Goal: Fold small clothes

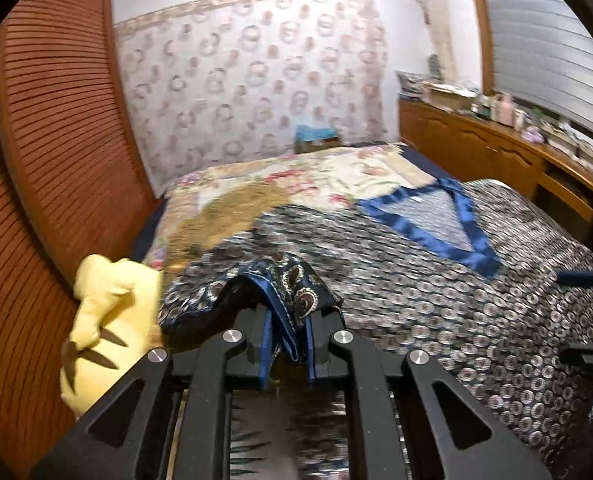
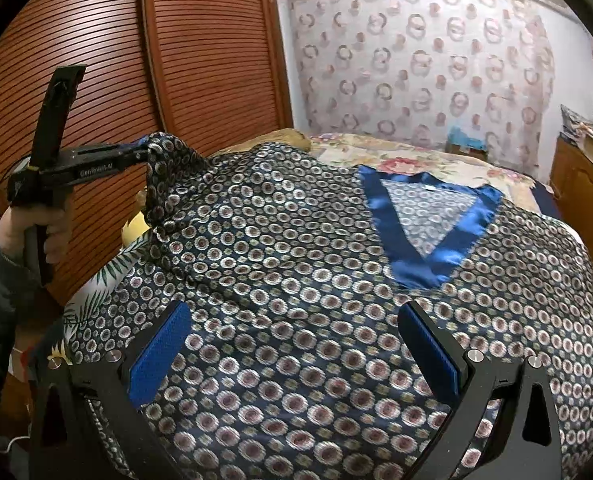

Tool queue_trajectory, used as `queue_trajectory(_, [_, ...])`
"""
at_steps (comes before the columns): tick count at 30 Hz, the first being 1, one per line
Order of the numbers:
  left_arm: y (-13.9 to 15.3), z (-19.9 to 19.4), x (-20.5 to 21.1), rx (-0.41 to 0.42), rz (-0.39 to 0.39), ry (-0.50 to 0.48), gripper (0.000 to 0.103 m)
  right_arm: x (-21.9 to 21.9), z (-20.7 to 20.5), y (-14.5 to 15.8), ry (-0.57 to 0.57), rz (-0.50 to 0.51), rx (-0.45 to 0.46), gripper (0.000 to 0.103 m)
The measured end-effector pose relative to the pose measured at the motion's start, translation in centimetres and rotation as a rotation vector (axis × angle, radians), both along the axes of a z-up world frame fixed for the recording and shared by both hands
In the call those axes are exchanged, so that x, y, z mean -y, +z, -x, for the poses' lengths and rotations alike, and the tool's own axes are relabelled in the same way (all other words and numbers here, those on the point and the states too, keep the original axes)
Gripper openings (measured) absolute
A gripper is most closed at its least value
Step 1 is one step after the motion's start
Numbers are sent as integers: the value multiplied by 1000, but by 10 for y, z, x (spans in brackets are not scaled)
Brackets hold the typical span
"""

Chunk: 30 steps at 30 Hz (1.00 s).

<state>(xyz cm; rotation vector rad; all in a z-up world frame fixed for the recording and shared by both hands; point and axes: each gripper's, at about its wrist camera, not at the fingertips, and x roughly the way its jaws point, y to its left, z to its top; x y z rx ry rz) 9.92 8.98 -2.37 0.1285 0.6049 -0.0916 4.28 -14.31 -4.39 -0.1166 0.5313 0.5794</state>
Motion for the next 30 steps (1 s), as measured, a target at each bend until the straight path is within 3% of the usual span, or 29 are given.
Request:
queue_trajectory(3, [-11, 3, 12, -35, 20, -22, 20, 5, 3, -1, -15, -1, -2, 103])
queue_trajectory(7, [-21, 20, 17, -55, 72, -40, 44, 8, 6, -3, -24, -3, -6, 103])
queue_trajectory(12, [-22, 40, 8, -45, 97, -25, 50, 1, 6, 2, -23, 3, -1, 103])
queue_trajectory(16, [-23, 58, -10, -19, 127, 5, 78, -4, 2, 14, 5, 19, 14, 100])
queue_trajectory(21, [-23, 70, -30, 10, 153, 48, 78, -36, -10, 35, 81, 42, 52, 96])
queue_trajectory(30, [-27, 63, -67, 21, 168, 117, 78, -113, -52, 49, 259, 93, 81, 68])
